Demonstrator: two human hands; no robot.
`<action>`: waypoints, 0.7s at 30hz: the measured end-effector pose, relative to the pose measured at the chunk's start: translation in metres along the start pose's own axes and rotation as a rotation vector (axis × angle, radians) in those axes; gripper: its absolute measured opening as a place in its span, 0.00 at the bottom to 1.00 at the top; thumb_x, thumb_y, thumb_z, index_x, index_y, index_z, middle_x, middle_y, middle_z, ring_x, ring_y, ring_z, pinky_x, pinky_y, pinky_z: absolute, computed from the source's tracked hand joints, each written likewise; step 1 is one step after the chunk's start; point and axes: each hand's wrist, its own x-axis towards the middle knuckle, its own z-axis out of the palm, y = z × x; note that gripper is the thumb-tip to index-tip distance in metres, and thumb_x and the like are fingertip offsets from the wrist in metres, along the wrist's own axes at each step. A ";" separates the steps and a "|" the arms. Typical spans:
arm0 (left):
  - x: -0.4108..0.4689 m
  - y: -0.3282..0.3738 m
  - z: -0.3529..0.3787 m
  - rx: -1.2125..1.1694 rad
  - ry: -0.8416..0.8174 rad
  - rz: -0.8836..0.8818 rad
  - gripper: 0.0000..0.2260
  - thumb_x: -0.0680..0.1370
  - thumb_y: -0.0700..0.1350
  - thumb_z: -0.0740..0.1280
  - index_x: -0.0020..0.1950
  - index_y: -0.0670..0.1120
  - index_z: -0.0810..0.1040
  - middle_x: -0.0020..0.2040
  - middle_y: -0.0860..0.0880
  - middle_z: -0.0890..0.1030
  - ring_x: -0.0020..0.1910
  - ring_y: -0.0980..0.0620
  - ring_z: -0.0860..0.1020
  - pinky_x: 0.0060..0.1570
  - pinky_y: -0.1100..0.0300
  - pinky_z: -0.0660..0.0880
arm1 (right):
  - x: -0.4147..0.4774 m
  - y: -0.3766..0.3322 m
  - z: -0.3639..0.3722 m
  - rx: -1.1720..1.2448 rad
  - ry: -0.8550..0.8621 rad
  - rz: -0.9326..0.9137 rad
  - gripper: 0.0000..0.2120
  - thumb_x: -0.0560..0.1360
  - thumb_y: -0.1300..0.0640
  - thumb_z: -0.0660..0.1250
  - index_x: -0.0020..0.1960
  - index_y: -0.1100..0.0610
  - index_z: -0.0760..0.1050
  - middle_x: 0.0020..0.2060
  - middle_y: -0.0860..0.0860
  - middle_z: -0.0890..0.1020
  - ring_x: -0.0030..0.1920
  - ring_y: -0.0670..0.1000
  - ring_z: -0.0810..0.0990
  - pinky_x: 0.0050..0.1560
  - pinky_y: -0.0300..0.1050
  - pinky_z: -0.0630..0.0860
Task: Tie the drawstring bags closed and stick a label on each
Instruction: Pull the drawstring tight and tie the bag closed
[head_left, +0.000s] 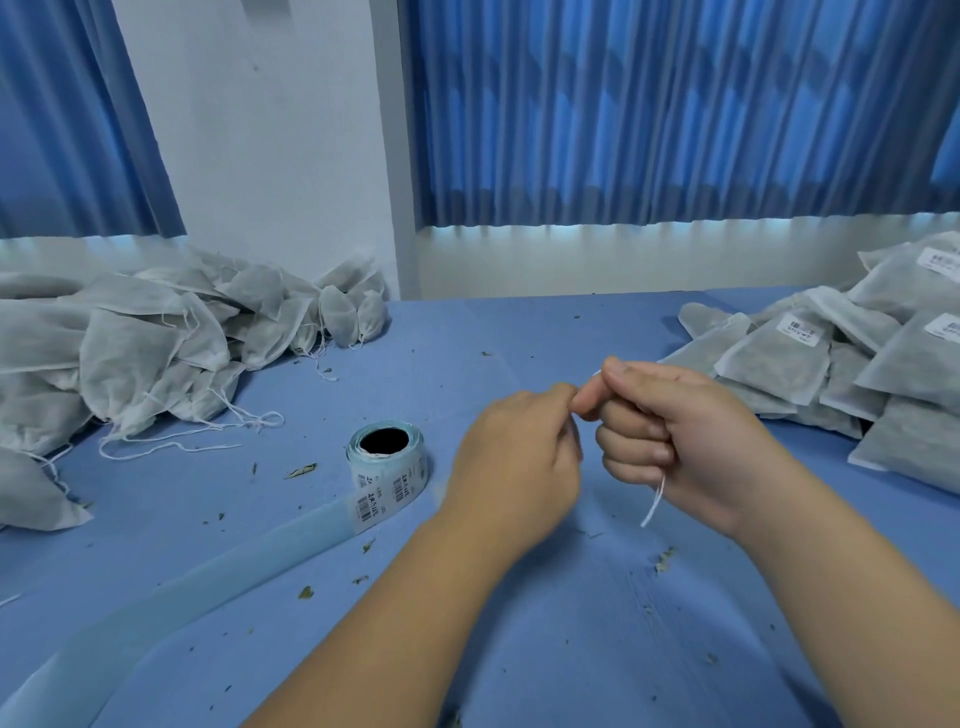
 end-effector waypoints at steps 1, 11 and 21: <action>-0.001 0.001 0.003 -0.144 -0.059 -0.077 0.15 0.71 0.44 0.51 0.48 0.47 0.76 0.38 0.51 0.81 0.40 0.48 0.76 0.43 0.48 0.73 | 0.000 -0.001 -0.001 0.015 0.011 0.011 0.15 0.73 0.52 0.63 0.36 0.62 0.78 0.22 0.47 0.58 0.21 0.45 0.55 0.22 0.35 0.56; 0.002 0.011 0.001 -0.722 -0.100 -0.377 0.09 0.71 0.51 0.62 0.32 0.54 0.77 0.29 0.52 0.79 0.32 0.51 0.73 0.38 0.56 0.70 | -0.002 -0.010 -0.009 0.231 0.183 0.001 0.15 0.66 0.55 0.63 0.23 0.57 0.65 0.20 0.47 0.54 0.22 0.46 0.49 0.22 0.36 0.50; -0.001 0.009 -0.015 -0.885 -0.259 -0.445 0.10 0.69 0.47 0.65 0.30 0.47 0.80 0.28 0.47 0.76 0.29 0.52 0.72 0.34 0.62 0.69 | 0.000 0.000 -0.022 -0.198 0.242 -0.029 0.17 0.80 0.58 0.61 0.33 0.59 0.73 0.21 0.47 0.58 0.22 0.47 0.53 0.24 0.37 0.52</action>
